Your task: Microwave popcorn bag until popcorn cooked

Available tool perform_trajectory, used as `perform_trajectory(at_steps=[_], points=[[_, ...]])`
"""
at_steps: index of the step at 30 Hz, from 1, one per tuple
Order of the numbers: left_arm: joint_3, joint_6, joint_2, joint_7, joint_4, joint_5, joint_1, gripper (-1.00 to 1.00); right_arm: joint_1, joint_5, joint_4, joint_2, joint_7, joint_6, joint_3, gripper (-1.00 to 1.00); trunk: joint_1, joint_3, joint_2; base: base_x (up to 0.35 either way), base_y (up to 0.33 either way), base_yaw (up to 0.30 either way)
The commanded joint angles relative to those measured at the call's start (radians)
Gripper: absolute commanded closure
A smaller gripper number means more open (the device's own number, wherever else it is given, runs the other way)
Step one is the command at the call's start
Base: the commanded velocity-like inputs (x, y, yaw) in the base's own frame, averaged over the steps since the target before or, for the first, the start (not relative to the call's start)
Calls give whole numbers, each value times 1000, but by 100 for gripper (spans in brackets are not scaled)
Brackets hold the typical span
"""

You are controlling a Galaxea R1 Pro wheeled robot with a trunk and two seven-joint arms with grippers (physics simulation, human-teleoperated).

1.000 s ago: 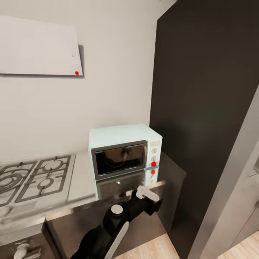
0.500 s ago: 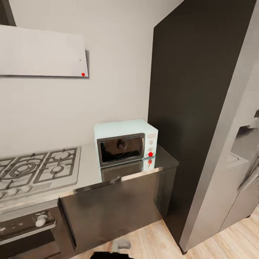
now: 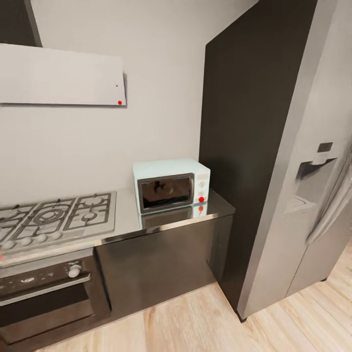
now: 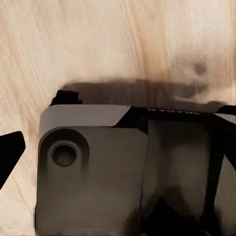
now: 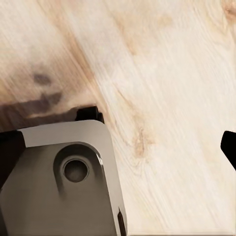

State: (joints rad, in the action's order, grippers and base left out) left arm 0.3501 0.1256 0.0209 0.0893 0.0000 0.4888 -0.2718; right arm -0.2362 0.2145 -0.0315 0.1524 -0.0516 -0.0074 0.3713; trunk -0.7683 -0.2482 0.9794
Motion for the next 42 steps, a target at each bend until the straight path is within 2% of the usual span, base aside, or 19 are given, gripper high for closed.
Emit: perform_trajectory(at_steps=[1,6,19,30,34,42], points=[[8,-3,-16,3,0,22,17,-100,-1,9,-2,1,-2,-4,9,-100,1,-1,1,-166,0,0],[9,-85,-37,3,0,31,51,-100,1,11,-2,0,-2,-24,8,-100,1,-1,1,-45,0,0],[9,-93,-38,2,0,31,52,-100,12,20,-2,0,-4,-17,8,-100,1,-1,1,0,0,18],[9,-93,-31,1,0,33,53,-100,17,19,-2,0,-2,-26,8,-100,1,-1,1,0,0,251],[9,-93,-30,1,0,48,54,-100,18,20,-2,1,-2,-26,8,-100,1,-1,1,0,0,269],[9,-93,-29,1,0,53,54,-100,18,20,-2,1,-2,-26,8,-100,1,-1,1,0,0,269]])
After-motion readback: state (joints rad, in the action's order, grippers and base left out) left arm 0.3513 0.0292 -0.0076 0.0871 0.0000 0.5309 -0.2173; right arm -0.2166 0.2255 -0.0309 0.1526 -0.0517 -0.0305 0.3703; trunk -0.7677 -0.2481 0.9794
